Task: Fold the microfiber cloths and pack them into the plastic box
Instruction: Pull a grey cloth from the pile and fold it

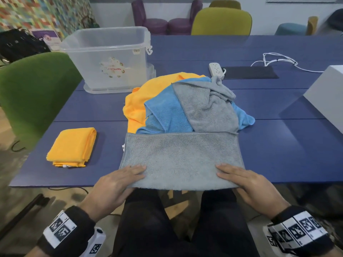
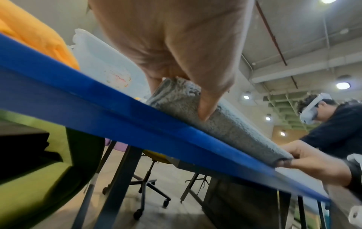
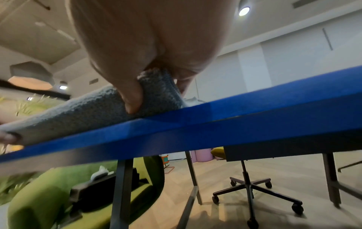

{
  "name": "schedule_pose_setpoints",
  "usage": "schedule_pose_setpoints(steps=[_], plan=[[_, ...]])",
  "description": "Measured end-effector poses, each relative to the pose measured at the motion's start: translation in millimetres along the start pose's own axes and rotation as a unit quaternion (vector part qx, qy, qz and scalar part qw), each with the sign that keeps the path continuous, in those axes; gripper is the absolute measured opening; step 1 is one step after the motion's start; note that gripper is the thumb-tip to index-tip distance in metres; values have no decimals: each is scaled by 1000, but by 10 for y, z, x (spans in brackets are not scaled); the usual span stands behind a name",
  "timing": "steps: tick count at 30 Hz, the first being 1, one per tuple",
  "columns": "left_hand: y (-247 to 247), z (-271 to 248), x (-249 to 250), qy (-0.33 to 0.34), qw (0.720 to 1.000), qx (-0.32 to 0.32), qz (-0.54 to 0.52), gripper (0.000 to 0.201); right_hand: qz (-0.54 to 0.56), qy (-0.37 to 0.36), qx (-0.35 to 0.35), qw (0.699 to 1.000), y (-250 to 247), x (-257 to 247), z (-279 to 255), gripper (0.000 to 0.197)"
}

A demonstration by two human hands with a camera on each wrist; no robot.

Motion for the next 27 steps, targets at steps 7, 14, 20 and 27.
schedule_pose_setpoints(steps=[7,14,20,27], plan=[[-444,75,-223,-152,946,170,-230,23,139,171,93,971,-418,348,127,18],[-316,247,-468,-226,886,124,-385,25,251,279,111,920,-255,593,266,17],[-342,171,-488,-203,923,111,-307,12,184,295,86,934,-224,613,175,24],[-321,188,-633,-257,938,181,-149,51,82,318,79,941,-182,651,250,29]])
Point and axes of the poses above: each hand's wrist, its own z-axis towards the middle knuckle, its own y-axis out of the palm, x = y × z, the point moved 9 cm from there along z, towards the middle knuckle, and after that the axes turned 11 degrees about -z, right-handed, at the moved point
